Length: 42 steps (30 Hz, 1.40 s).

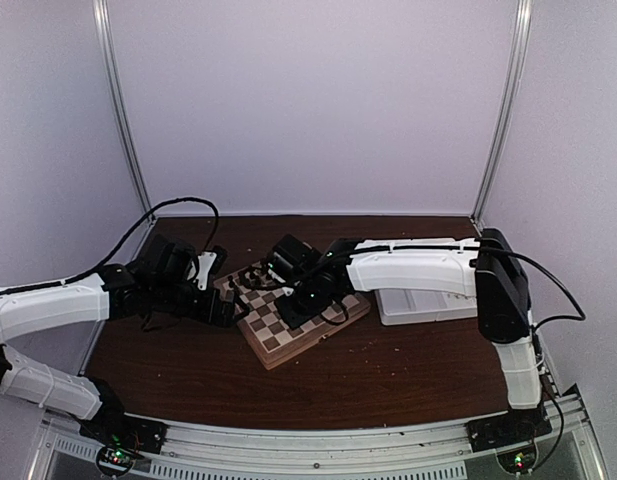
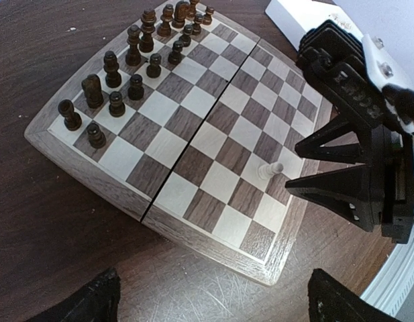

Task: Set up the chess pieces on the board
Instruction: Pick up the chess piece from the chessboard.

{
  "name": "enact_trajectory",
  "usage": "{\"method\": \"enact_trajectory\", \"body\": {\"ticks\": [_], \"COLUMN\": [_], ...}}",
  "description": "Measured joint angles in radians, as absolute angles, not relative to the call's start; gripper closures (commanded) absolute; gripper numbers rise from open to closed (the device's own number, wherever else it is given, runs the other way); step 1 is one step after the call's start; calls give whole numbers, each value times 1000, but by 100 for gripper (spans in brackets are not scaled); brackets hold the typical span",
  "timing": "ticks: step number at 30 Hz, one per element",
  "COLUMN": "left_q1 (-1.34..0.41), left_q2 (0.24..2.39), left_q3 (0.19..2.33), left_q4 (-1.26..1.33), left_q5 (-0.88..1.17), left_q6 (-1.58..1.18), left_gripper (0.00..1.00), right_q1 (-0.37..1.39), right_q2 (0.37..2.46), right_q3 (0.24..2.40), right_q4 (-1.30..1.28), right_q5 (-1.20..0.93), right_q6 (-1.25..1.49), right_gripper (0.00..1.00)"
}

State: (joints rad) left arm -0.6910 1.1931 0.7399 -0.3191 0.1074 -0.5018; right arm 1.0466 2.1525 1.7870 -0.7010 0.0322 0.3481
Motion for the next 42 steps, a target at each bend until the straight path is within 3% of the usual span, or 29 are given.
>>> {"method": "enact_trajectory", "body": {"ticks": [32, 35, 38, 42], "left_q1": [-691, -691, -691, -691], "left_q2": [1205, 1206, 1209, 1214], "left_q3": [739, 739, 739, 739], "left_q4": [-319, -319, -319, -319], "left_q5": [107, 107, 107, 108], "left_q6": [-494, -492, -491, -491], "left_gripper": [2, 2, 2, 2], "right_q1": [1029, 1028, 1027, 1024], "right_q2": [2246, 2246, 2246, 2253], "right_q3": [1853, 1863, 1868, 1883], "right_q4": [-728, -725, -721, -721], "right_q5": [48, 46, 43, 40], "right_q6": [348, 348, 347, 346], "right_gripper": [84, 83, 76, 77]}}
